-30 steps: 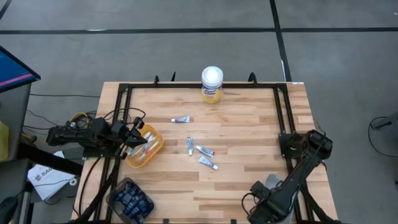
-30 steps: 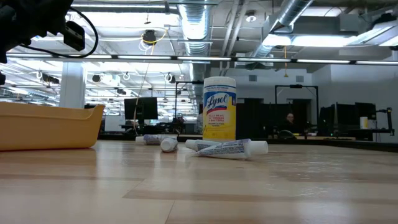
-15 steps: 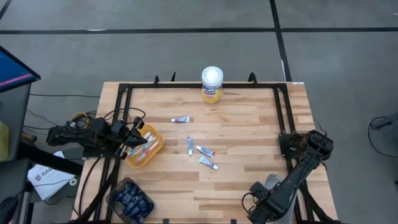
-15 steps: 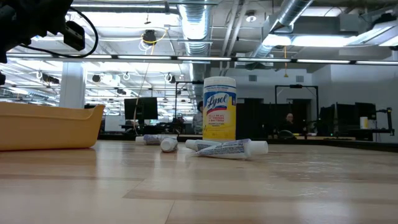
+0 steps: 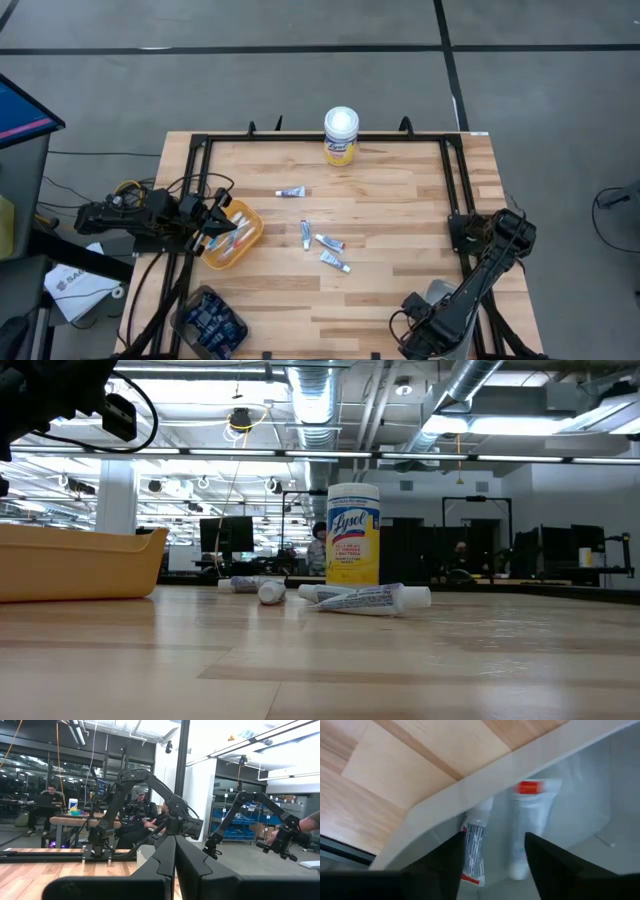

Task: Pick & Place Travel size toiletries
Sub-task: Put the white toothpaste into the white bin

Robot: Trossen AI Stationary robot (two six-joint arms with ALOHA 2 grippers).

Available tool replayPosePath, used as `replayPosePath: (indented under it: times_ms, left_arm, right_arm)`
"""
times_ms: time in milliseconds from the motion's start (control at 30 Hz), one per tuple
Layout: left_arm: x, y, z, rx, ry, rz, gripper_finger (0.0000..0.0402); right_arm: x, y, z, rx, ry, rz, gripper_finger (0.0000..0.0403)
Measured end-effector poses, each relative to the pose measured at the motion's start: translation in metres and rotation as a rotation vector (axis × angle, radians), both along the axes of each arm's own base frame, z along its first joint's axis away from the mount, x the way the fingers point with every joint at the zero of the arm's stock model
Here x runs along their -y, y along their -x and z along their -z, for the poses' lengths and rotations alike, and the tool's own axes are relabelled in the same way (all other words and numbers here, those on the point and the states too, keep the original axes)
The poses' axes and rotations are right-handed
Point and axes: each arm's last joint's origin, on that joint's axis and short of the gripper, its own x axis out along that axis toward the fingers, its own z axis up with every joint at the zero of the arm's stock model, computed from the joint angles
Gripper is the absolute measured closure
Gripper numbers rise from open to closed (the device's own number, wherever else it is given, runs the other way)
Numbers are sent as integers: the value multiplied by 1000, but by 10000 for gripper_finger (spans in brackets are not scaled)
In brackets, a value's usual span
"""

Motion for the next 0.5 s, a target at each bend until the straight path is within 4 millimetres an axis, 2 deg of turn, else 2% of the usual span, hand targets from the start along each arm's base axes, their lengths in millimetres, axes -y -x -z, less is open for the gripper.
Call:
replayPosePath:
  times_ms: [100, 233, 367, 500]
  left_arm:
    - [0, 0, 0, 0, 0, 0, 400]
    - [0, 0, 0, 0, 0, 0, 400]
    - [0, 0, 0, 0, 0, 0, 400]
    - [0, 0, 0, 0, 0, 0, 400]
  right_arm:
    - [4, -1, -12, 25, -28, 4, 176]
    - [25, -4, -47, 105, -57, 6, 154]
    - [63, -17, -88, 292, -52, 6, 153]
    - [107, -43, -107, 430, -16, -31, 154]
